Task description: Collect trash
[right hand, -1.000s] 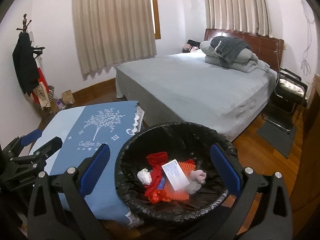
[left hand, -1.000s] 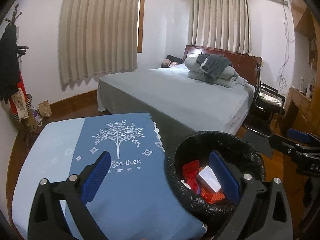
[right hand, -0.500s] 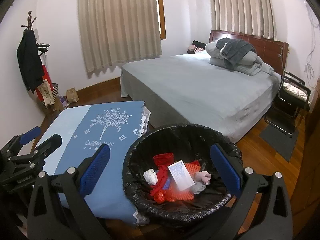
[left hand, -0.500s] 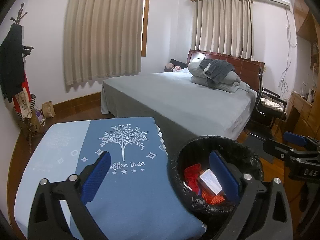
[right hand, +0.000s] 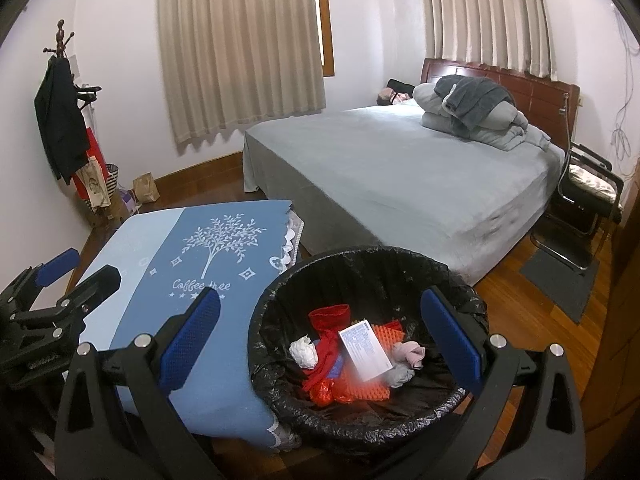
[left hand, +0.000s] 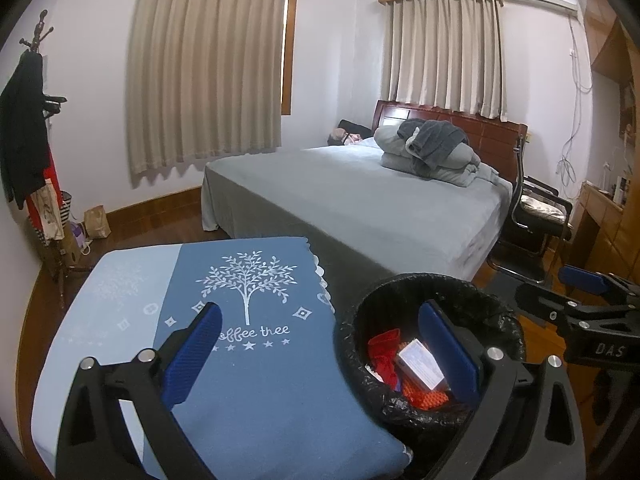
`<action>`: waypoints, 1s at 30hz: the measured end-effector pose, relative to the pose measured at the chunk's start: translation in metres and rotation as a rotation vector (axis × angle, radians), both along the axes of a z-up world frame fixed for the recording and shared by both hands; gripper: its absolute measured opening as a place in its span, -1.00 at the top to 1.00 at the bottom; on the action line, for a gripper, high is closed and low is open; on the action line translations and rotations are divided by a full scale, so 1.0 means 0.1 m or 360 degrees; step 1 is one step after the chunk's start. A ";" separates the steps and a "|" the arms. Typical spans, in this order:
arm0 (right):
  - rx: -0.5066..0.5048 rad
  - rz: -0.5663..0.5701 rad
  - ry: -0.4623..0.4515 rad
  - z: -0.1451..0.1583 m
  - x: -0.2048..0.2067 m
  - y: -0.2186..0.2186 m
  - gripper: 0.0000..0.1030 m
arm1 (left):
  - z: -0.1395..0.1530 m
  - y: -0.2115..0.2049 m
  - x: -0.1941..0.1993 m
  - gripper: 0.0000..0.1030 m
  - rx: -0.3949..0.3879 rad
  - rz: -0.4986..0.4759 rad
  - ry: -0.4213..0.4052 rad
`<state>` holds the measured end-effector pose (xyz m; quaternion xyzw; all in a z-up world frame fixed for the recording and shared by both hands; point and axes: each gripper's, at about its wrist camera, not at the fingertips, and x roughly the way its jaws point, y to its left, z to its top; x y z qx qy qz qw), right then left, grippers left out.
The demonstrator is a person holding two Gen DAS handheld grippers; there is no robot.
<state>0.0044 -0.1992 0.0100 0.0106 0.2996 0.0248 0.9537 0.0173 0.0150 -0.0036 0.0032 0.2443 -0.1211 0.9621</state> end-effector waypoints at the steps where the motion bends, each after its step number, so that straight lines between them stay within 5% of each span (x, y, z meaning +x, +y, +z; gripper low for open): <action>1: 0.0002 -0.0001 0.0000 0.00 0.00 0.00 -0.90 | 0.00 0.00 0.00 -0.88 0.0003 0.0001 0.0001; 30: 0.0005 -0.0005 -0.0005 0.00 0.02 0.03 -0.90 | -0.01 -0.02 -0.01 -0.88 0.0001 0.0004 0.0000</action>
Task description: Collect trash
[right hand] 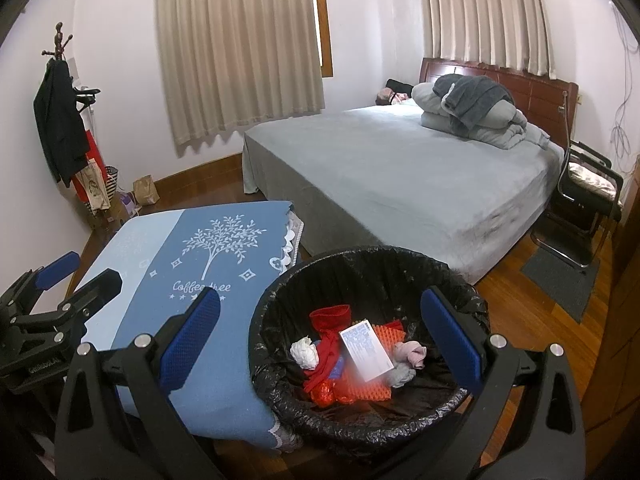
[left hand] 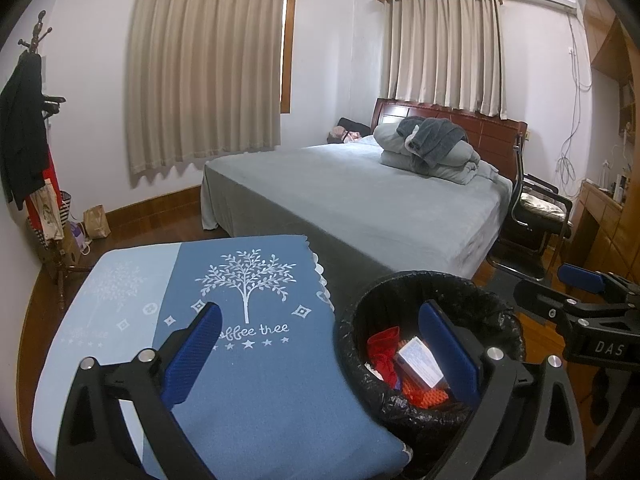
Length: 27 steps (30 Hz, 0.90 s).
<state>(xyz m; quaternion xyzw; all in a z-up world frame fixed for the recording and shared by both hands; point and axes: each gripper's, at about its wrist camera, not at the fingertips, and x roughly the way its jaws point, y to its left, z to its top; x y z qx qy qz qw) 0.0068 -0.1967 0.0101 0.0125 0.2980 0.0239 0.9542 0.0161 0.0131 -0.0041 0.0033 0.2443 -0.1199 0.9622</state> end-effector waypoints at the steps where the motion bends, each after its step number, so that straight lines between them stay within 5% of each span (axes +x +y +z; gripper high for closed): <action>1: 0.0000 0.0000 0.0000 0.00 0.00 0.00 -0.90 | 0.01 0.00 0.00 -0.88 0.0000 0.0001 0.0000; 27: 0.0003 0.0001 0.0003 0.01 0.00 -0.01 -0.90 | 0.02 -0.01 0.00 -0.88 0.0003 -0.0001 0.0001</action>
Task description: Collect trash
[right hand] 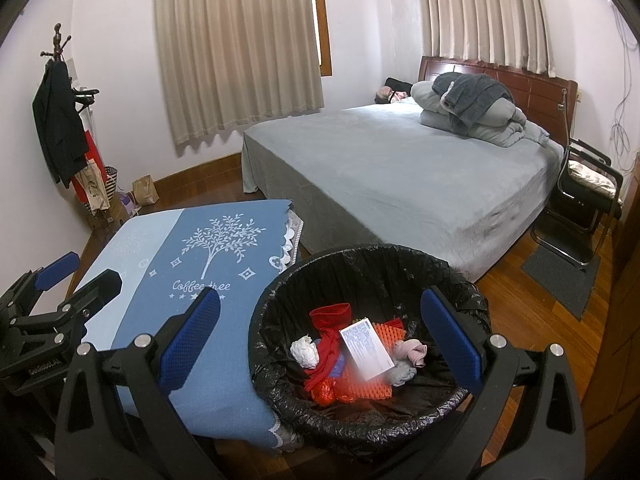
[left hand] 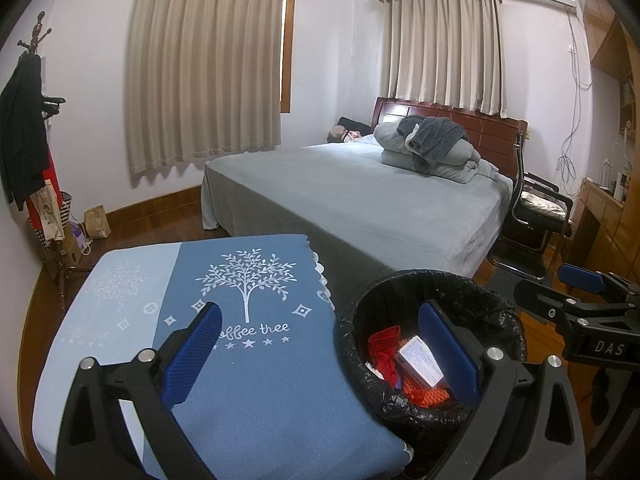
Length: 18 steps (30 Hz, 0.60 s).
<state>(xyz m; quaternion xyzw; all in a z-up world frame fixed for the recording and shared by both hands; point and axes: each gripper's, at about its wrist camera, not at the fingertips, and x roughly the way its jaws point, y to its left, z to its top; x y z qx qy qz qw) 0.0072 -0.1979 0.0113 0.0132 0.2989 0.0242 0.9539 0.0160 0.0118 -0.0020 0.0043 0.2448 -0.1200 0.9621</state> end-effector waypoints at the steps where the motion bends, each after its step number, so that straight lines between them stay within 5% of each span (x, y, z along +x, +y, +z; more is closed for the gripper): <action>1: -0.0001 0.0000 -0.0001 0.00 0.00 0.00 -0.90 | 0.00 0.00 0.00 -0.88 0.0000 0.0001 -0.0001; 18: 0.0000 0.0000 0.0001 0.01 0.00 0.00 -0.90 | 0.01 -0.01 0.00 -0.88 0.0001 0.0000 0.0001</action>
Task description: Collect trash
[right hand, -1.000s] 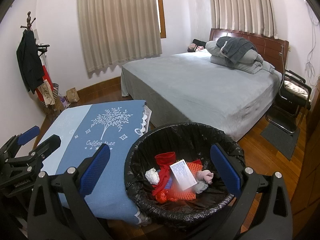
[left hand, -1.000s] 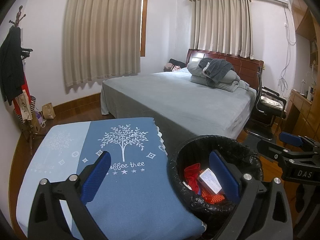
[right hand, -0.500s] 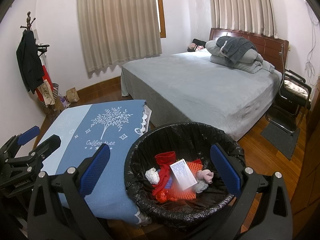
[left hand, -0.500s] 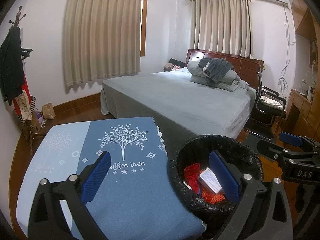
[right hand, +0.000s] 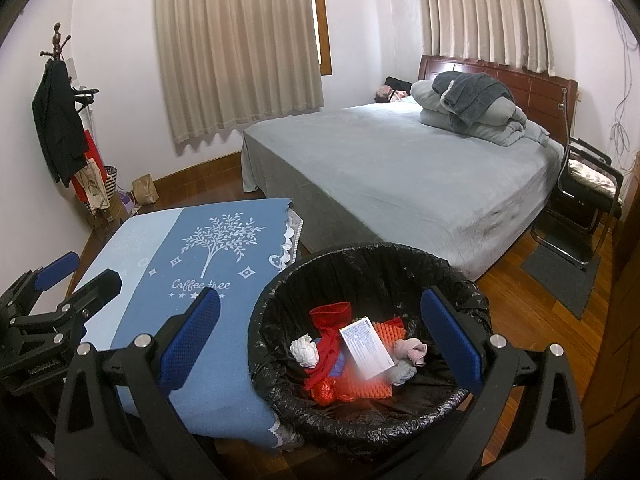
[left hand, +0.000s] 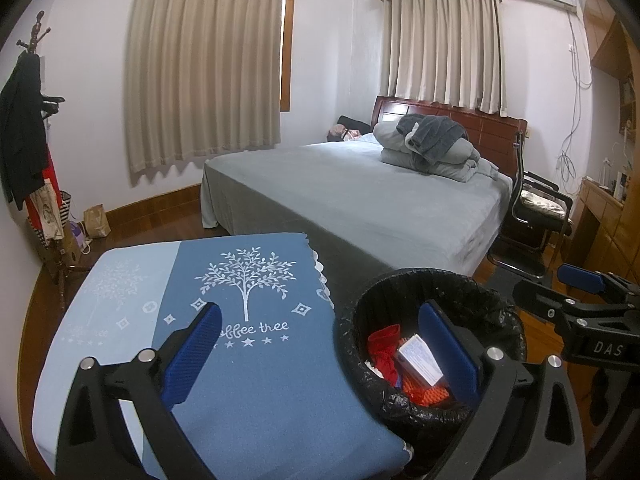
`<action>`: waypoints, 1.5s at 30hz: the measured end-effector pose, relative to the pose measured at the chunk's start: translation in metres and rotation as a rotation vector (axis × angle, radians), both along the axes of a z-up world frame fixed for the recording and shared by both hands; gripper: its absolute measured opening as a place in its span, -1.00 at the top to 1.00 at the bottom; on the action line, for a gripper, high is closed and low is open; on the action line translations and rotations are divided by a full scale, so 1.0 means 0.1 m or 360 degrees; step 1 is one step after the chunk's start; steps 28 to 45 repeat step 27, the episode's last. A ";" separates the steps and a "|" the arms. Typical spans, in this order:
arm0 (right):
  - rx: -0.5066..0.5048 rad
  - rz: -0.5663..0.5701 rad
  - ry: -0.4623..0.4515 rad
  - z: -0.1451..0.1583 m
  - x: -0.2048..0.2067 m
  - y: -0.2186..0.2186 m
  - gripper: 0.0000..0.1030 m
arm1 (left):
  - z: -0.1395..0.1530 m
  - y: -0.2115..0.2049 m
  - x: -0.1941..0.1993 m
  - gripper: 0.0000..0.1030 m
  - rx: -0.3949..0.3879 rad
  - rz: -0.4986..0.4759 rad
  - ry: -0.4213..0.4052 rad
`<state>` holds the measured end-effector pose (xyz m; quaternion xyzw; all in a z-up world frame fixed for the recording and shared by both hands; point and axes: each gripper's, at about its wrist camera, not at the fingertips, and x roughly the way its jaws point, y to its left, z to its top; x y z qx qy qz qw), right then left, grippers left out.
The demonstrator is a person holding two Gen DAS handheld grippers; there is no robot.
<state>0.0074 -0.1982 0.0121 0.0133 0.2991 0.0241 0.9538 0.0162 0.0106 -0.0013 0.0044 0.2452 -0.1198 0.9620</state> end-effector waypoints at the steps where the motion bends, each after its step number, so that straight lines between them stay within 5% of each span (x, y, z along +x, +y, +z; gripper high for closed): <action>1: 0.0000 0.0000 0.0001 0.00 0.00 0.00 -0.90 | 0.00 0.00 0.00 -0.88 0.0000 0.0000 0.0001; 45: 0.0005 0.0000 0.0006 0.01 -0.01 0.00 -0.90 | 0.01 0.00 -0.07 -0.88 0.0005 -0.0010 0.0014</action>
